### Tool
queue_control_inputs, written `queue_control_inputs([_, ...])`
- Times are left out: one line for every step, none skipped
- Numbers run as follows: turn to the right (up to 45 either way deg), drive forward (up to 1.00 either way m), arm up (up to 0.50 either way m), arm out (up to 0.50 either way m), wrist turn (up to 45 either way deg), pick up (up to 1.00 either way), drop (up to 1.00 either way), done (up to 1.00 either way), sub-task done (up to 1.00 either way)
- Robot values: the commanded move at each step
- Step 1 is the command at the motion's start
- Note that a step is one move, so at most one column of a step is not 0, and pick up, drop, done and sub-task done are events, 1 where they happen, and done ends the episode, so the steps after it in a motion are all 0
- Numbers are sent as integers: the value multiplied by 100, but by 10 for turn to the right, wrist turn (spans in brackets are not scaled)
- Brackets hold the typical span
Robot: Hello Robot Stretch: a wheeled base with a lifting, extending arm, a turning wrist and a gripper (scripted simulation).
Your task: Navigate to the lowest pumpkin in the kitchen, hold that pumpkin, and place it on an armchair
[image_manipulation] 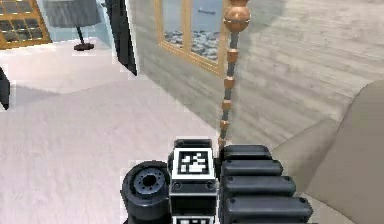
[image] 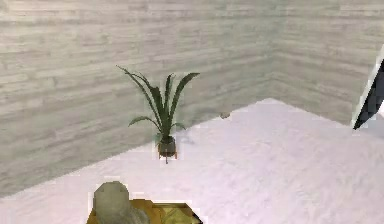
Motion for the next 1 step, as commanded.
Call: queue_control_inputs([450, 0, 0, 0, 0, 0, 0, 0, 0])
